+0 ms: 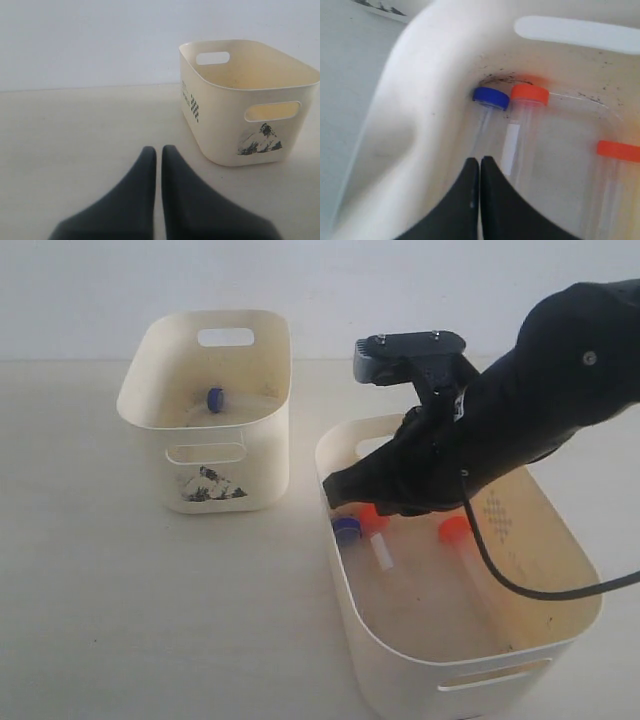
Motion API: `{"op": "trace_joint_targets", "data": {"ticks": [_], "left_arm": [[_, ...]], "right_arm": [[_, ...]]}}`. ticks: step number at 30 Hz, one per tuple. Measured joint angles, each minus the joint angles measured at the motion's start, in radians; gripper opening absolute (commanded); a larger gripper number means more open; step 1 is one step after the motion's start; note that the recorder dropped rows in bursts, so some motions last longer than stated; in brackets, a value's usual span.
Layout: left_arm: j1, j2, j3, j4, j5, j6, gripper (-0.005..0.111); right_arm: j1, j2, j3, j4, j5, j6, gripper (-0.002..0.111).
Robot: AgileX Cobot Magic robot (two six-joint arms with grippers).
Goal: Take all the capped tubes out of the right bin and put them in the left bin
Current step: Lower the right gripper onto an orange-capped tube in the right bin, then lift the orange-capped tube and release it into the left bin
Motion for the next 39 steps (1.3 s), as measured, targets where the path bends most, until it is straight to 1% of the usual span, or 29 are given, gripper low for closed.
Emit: {"op": "trace_joint_targets", "data": {"ticks": [7,13,15,16,17,19,22,23,24,25,29,31,32,33,35,36,39], "left_arm": [[0.0,0.0,0.0,0.0,0.0,0.0,0.004],[0.0,0.0,0.0,0.0,0.0,0.0,0.004],[0.0,0.0,0.0,0.0,0.0,0.0,0.004],[0.0,0.0,0.0,0.0,0.0,0.0,0.004],[0.0,0.0,0.0,0.0,0.0,0.0,0.004],[0.0,0.0,0.0,0.0,0.0,0.0,0.004],[0.0,0.0,0.0,0.0,0.0,0.0,0.004],[0.0,0.0,0.0,0.0,0.0,0.0,0.004],[0.0,0.0,0.0,0.0,0.0,0.0,0.004],[0.0,0.0,0.0,0.0,0.0,0.0,0.004],[0.0,0.0,0.0,0.0,0.0,0.0,0.004],[0.0,0.0,0.0,0.0,0.0,0.0,0.004],[0.0,0.0,0.0,0.0,0.0,0.0,0.004],[0.0,0.0,0.0,0.0,0.0,0.0,0.004],[0.0,0.0,0.0,0.0,0.0,0.0,0.004],[0.0,0.0,0.0,0.0,0.0,0.0,0.004],[0.0,0.0,0.0,0.0,0.0,0.0,0.004]], "right_arm": [[0.0,0.044,0.0,-0.089,-0.004,0.066,0.0],[0.0,0.115,0.0,-0.1,-0.026,0.07,0.0],[0.0,0.143,0.0,-0.102,-0.042,0.07,0.002],[0.0,0.155,0.0,-0.104,-0.05,0.07,0.005],[0.0,0.167,0.0,-0.106,-0.055,0.072,0.01],[0.0,0.183,0.0,-0.108,-0.068,0.072,0.022],[0.0,0.197,0.0,-0.112,-0.08,0.074,0.049],[0.0,0.2,0.0,-0.114,-0.081,0.074,0.056],[0.0,0.204,0.0,-0.116,-0.081,0.074,0.06],[0.0,0.206,0.0,-0.116,-0.084,0.074,0.06],[0.0,0.239,-0.001,-0.121,-0.095,0.074,0.055],[0.0,0.267,-0.001,-0.124,-0.103,0.074,0.048],[0.0,0.282,-0.001,-0.124,-0.108,0.074,0.043],[0.0,0.298,-0.001,-0.124,-0.114,0.074,0.035],[0.0,0.325,-0.001,-0.124,-0.127,0.078,0.015],[0.0,0.33,-0.002,-0.127,-0.129,0.082,0.0],[0.0,0.33,-0.018,-0.129,-0.117,0.089,0.0]]}}
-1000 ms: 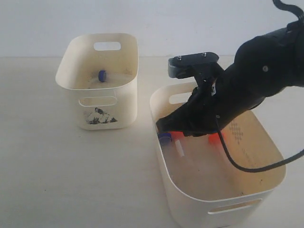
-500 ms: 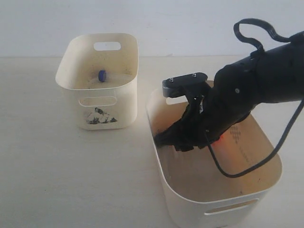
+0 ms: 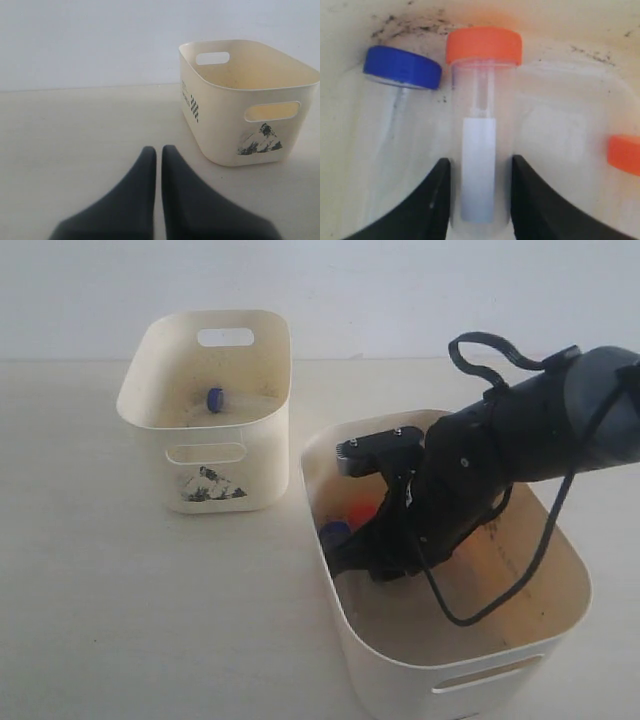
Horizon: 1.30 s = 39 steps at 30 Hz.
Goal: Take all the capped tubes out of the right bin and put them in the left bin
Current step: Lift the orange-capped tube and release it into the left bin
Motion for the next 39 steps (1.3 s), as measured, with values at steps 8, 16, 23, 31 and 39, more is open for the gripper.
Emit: {"op": "trace_joint_targets", "data": {"ticks": [8,16,23,31,39], "left_arm": [[0.0,0.0,0.0,0.0,0.0,0.0,0.004],[0.0,0.0,0.0,0.0,0.0,0.0,0.004],[0.0,0.0,0.0,0.0,0.0,0.0,0.004],[0.0,0.0,0.0,0.0,0.0,0.0,0.004],[0.0,0.0,0.0,0.0,0.0,0.0,0.004]], "right_arm": [[0.0,-0.248,-0.162,-0.01,0.219,-0.006,0.0],[0.011,-0.393,-0.2,0.022,-0.204,-0.102,0.0],[0.09,-0.132,-0.397,0.028,-0.321,-0.131,0.015],[0.09,0.009,-0.542,0.026,-0.238,-0.141,0.037],[0.052,-0.11,-0.55,-0.013,0.036,-0.141,0.0]]}}
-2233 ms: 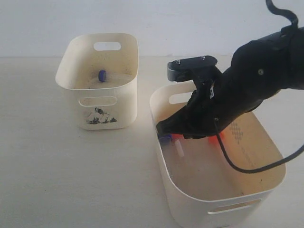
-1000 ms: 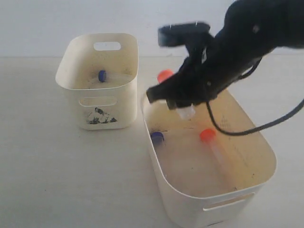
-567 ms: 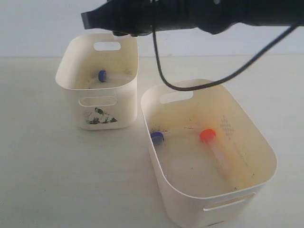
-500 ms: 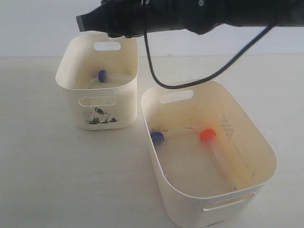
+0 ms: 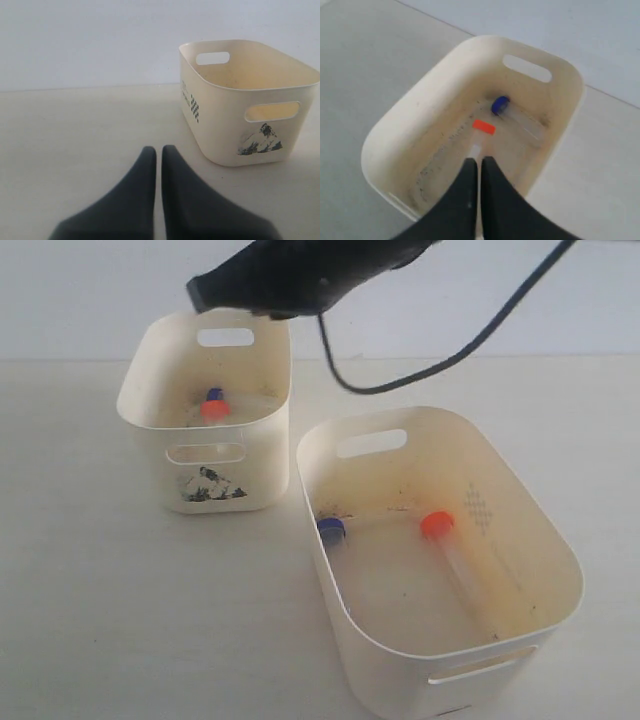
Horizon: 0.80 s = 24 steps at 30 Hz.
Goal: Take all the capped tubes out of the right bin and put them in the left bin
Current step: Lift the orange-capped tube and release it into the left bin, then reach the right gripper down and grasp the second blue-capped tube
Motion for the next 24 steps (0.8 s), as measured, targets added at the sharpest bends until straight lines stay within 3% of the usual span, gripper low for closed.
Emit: {"op": "trace_joint_targets", "data": {"ticks": [5,11,15,20,24], "left_arm": [[0.0,0.0,0.0,0.0,0.0,0.0,0.004],[0.0,0.0,0.0,0.0,0.0,0.0,0.004],[0.0,0.0,0.0,0.0,0.0,0.0,0.004],[0.0,0.0,0.0,0.0,0.0,0.0,0.004],[0.0,0.0,0.0,0.0,0.0,0.0,0.004]], "right_arm": [[-0.072,-0.151,-0.008,-0.017,0.279,0.0,0.0],[-0.123,-0.283,0.106,-0.021,0.469,0.0,0.0],[-0.125,-0.308,0.235,0.003,0.477,0.0,0.0],[-0.125,-0.306,0.421,0.087,0.331,0.0,0.0],[-0.126,-0.287,0.476,0.198,0.284,-0.051,0.0]]}}
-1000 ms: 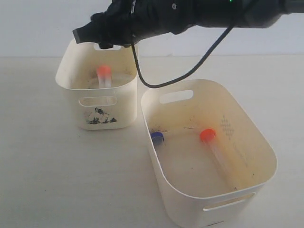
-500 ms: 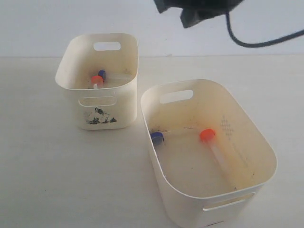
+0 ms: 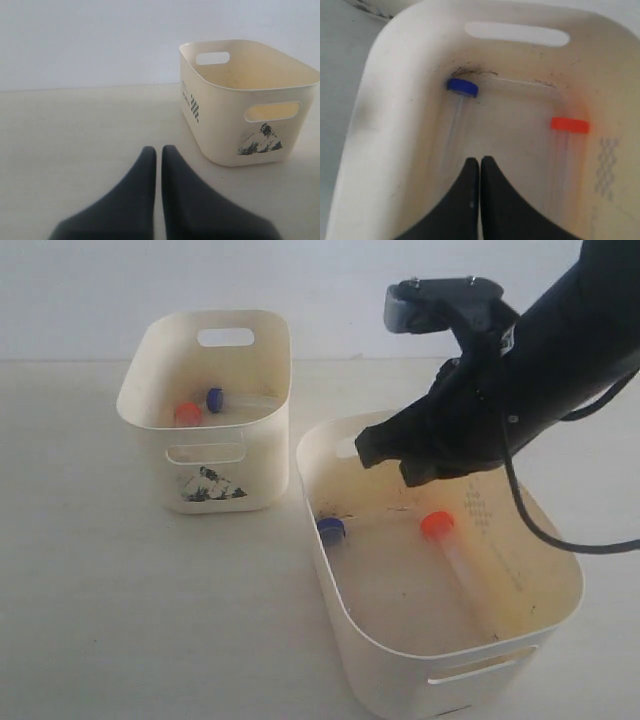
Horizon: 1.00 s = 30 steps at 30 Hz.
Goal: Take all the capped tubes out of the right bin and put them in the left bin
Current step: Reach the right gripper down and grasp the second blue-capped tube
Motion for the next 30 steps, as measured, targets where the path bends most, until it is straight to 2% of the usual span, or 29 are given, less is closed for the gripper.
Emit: {"op": "trace_joint_targets", "data": {"ticks": [5,11,16,20,26,28,30], "left_arm": [[0.0,0.0,0.0,0.0,0.0,0.0,0.004],[0.0,0.0,0.0,0.0,0.0,0.0,0.004],[0.0,0.0,0.0,0.0,0.0,0.0,0.004],[0.0,0.0,0.0,0.0,0.0,0.0,0.004],[0.0,0.0,0.0,0.0,0.0,0.0,0.004],[0.0,0.0,0.0,0.0,0.0,0.0,0.004],[0.0,0.0,0.0,0.0,0.0,0.0,0.004]], "right_arm": [[-0.012,0.07,-0.006,0.241,0.034,-0.197,0.0],[-0.1,0.176,-0.025,0.443,0.106,-0.341,0.0],[-0.157,0.248,-0.026,0.506,0.16,-0.421,0.0],[-0.161,0.311,-0.028,0.555,0.188,-0.47,0.0],[-0.163,0.356,-0.028,0.585,0.112,-0.494,0.0],[-0.163,0.36,-0.028,0.589,0.083,-0.494,0.004],[-0.163,0.36,-0.028,0.589,0.063,-0.495,0.015]]}}
